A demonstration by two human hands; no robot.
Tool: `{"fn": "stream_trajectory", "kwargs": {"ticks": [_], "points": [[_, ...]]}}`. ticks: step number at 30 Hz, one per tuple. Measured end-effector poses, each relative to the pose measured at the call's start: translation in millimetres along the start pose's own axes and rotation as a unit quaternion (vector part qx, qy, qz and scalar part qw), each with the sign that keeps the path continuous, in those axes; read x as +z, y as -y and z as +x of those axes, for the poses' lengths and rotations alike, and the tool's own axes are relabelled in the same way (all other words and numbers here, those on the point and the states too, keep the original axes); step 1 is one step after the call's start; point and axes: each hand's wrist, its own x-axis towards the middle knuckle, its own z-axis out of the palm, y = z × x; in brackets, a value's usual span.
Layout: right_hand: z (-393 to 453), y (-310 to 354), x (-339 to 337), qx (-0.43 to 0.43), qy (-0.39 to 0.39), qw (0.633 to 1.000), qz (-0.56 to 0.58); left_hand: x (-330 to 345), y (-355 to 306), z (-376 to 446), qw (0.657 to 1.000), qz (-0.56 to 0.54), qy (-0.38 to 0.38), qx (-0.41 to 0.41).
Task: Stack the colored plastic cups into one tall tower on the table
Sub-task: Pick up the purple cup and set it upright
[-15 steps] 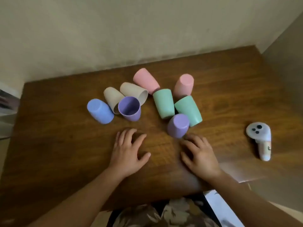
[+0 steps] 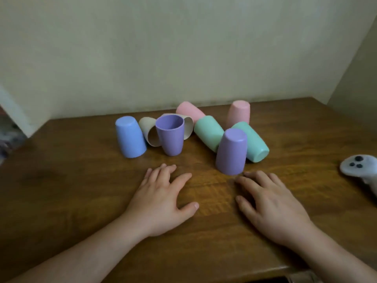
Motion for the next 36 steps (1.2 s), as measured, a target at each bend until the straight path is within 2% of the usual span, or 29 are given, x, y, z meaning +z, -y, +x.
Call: {"fn": "stream_trajectory", "kwargs": {"ticks": [3, 10, 13, 17, 23, 26, 28, 31, 32, 36], "points": [[-4.0, 6.3, -5.4, -0.006, 0.006, 1.0, -0.005, -3.0, 0.1, -2.7, 1.0, -0.01, -0.018, 0.006], [-2.7, 21.0, -7.5, 0.015, -0.044, 0.999, 0.007, -5.4, -4.3, -3.9, 0.997, -0.048, -0.063, -0.024], [-0.7, 41.4, -5.2, -0.059, -0.063, 0.996, -0.014, -2.1, -4.0, -6.4, 0.993, -0.072, -0.086, -0.037], [8.8, 46.0, 6.8, -0.169, -0.072, 0.983, 0.02, 5.7, -0.7, -8.1, 0.987, -0.094, -0.123, -0.031], [16.5, 39.6, 11.7, -0.148, -0.06, 0.983, 0.09, 5.8, 7.4, -3.8, 0.98, -0.097, -0.174, -0.016], [22.5, 37.9, 12.6, -0.137, -0.056, 0.984, 0.097, -9.6, 15.0, 7.6, 0.966, -0.174, -0.184, -0.048], [24.8, 36.4, 13.6, -0.136, -0.056, 0.984, 0.106, -25.4, 22.0, 18.8, 0.949, -0.21, -0.228, -0.06], [27.0, 34.7, 15.2, -0.137, -0.058, 0.982, 0.114, -53.1, 24.9, 42.7, 0.918, -0.14, -0.367, -0.051], [27.6, 34.4, 15.6, -0.134, -0.057, 0.982, 0.116, -63.6, 22.3, 51.2, 0.92, -0.133, -0.364, -0.057], [27.4, 35.4, 16.5, -0.131, -0.062, 0.983, 0.114, -92.5, 7.5, 82.8, 0.973, -0.021, -0.215, -0.084]]}}
